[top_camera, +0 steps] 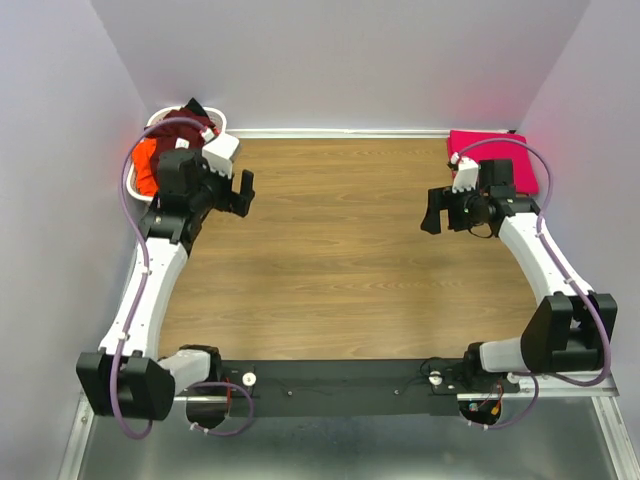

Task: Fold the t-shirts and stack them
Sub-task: Grab the tshirt from the pile

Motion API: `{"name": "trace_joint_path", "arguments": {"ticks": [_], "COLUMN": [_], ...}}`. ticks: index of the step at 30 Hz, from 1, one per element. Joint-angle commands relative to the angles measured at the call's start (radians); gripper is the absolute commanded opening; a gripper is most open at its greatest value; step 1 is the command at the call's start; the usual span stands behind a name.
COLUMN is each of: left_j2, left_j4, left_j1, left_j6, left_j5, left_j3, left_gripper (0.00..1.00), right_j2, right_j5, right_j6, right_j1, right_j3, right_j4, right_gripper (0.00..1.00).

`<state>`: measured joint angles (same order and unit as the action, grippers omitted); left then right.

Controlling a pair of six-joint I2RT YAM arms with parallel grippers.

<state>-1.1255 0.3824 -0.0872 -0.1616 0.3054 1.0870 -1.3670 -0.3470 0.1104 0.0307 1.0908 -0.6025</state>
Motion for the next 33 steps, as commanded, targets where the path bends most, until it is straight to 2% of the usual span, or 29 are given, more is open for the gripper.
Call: {"name": "trace_joint_path", "arguments": {"ticks": [1, 3, 4, 6, 7, 11, 13, 17, 21, 24, 27, 33], "left_j2": [-0.113, -0.173, -0.204, -0.318, -0.401, -0.611, -0.725, -0.894, -0.999, -1.042, -1.066, -1.120], "left_j4": [0.056, 0.102, 0.122, 0.185, 0.205, 0.306, 0.326, 0.352, 0.329, 0.309, 0.283, 0.256], "left_j1": [0.009, 0.015, 0.020, 0.058, 0.073, 0.213, 0.248, 0.328, 0.389, 0.402, 0.402, 0.402], "left_j6": [0.030, 0.027, 0.027, 0.019, 0.017, 0.005, -0.006, -0.006, -0.006, -0.021, -0.042, -0.062], "left_j5": [-0.020, 0.023, 0.027, 0.067, 0.070, 0.106, 0.092, 0.046, 0.037, -0.037, -0.109, -0.127], "left_j3": [0.195, 0.285, 0.386, 0.497, 0.610, 0.884, 1.024, 1.203, 1.249, 1.209, 1.139, 1.038], "left_gripper": [0.98, 0.98, 0.98, 0.98, 0.98, 0.98, 0.98, 0.97, 0.95, 0.94, 0.98, 0.98], "right_j2": [-0.024, -0.026, -0.030, -0.038, -0.041, -0.041, -0.046, -0.043, -0.030, -0.030, -0.037, -0.053], "right_j5": [0.008, 0.002, 0.005, 0.009, 0.014, -0.001, -0.003, -0.003, -0.017, -0.021, -0.026, -0.029], "right_j6": [-0.015, -0.020, -0.021, -0.029, -0.031, -0.026, -0.029, -0.029, -0.028, -0.026, -0.026, -0.025], "right_j1": [0.000, 0.000, 0.000, 0.000, 0.000, 0.000, 0.000, 0.002, 0.001, 0.002, 0.002, 0.001], "right_j3": [0.009, 0.011, 0.014, 0.017, 0.015, 0.004, 0.004, -0.002, -0.023, -0.028, -0.028, -0.028], "right_j4": [0.010, 0.010, 0.012, 0.009, 0.009, 0.010, 0.009, 0.009, 0.009, 0.009, 0.009, 0.007], "right_gripper": [1.00, 1.00, 1.00, 1.00, 1.00, 1.00, 1.00, 1.00, 1.00, 1.00, 1.00, 1.00]}}
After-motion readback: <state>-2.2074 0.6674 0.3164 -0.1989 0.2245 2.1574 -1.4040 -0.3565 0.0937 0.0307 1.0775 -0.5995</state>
